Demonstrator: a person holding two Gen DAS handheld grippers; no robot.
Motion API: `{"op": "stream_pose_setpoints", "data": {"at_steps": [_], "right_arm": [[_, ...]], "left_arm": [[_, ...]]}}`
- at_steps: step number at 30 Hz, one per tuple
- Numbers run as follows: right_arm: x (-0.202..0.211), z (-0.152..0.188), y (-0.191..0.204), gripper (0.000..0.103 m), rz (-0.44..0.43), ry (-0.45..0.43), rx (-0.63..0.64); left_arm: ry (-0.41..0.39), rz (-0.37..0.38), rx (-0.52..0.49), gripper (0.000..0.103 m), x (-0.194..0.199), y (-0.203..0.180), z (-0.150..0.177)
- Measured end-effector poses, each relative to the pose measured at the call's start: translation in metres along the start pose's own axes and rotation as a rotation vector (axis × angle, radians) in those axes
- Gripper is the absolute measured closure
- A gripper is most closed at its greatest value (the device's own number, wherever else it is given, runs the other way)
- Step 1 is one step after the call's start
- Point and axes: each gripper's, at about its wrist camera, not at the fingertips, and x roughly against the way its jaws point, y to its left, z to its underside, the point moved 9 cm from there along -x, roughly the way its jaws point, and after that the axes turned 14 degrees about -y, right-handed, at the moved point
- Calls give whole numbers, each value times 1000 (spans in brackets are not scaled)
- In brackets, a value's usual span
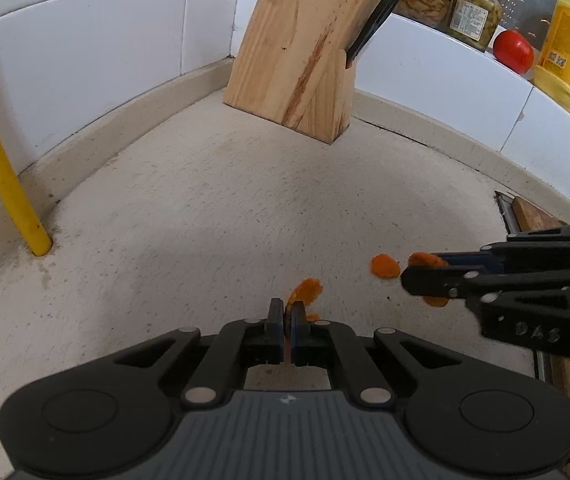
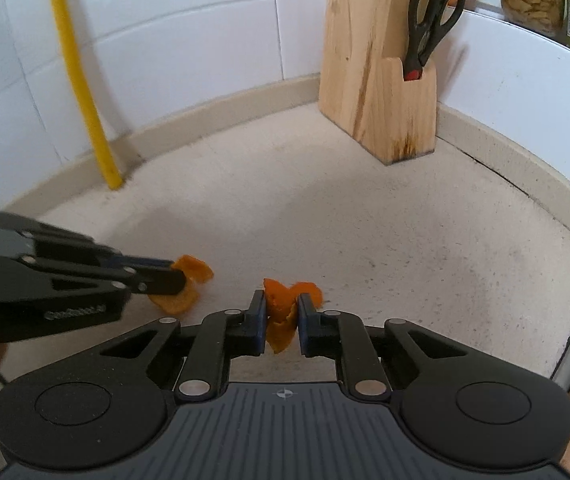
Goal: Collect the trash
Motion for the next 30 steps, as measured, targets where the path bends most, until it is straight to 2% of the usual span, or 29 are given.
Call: {"op": "stream_pose_setpoints", "data": {"at_steps": [7,10,15,20,24,26,27,29,30], "right_arm": [[18,-5,-4,83,-13,-28,-60],[18,-5,-10,83,8,-36,-50],[8,-1,-33,83,64,-34,-75],[17,2,-51,83,105,-39,-85],[24,3,-61,83,114,-60,-115],[23,5,-64,83,116,-61,-126],[22,5,-65,83,114,-61,-131],[21,5,-67,82,113,-63,-137],[21,4,-67,82,114,-66,-139]], "left_arm": [[-7,8,-1,103,12,1,0],[-15,33,-13,103,9,-5,-5],[-21,118,-71,103,-10,-40,-15],[-5,143,-109,103,-41,-65,-24],[1,163,-160,101,-50,-73,-24],[6,174,-186,96,-54,-76,-27],[4,166,-204,87,-56,-75,-28],[7,156,-235,80,-56,-74,-29],[14,172,-219,79,-56,-73,-31]]}}
